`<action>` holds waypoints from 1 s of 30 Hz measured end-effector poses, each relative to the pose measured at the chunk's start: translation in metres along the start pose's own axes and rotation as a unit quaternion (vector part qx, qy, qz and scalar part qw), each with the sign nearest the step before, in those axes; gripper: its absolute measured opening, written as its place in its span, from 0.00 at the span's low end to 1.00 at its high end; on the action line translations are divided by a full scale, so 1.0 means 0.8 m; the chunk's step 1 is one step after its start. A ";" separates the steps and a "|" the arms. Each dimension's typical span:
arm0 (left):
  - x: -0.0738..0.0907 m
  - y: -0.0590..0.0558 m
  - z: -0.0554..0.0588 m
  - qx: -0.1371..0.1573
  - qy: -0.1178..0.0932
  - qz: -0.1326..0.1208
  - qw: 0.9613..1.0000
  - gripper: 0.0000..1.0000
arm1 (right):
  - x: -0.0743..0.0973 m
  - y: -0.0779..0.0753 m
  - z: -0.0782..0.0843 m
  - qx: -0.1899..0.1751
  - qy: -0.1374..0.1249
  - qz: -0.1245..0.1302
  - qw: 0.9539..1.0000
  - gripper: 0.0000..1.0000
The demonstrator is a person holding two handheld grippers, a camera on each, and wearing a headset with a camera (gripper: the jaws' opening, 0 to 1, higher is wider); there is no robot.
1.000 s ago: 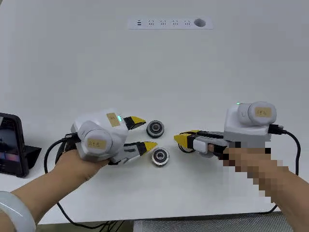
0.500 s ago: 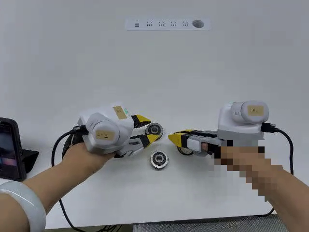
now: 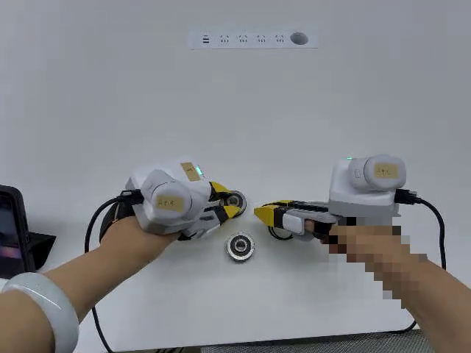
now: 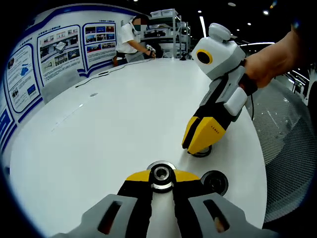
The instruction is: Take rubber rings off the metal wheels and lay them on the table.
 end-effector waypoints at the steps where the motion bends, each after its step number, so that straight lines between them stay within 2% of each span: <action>1: 0.000 0.000 0.000 0.002 0.000 0.000 1.000 0.16 | -0.001 0.000 0.000 -0.001 0.000 -0.001 1.000 0.13; 30: 0.000 0.001 0.002 0.005 -0.006 0.001 1.000 0.13 | -0.040 -0.007 -0.021 -0.043 -0.008 -0.024 0.999 0.15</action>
Point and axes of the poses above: the centre of the closed fingertips' face, and the gripper's own axes: x roughly backward along the fingers, y roughly to its left, z roughly out of its underside, the point moved 5 cm from there along x, roughly backward along the fingers, and after that the axes turned 2 degrees about -y, right-handed, at the moved point
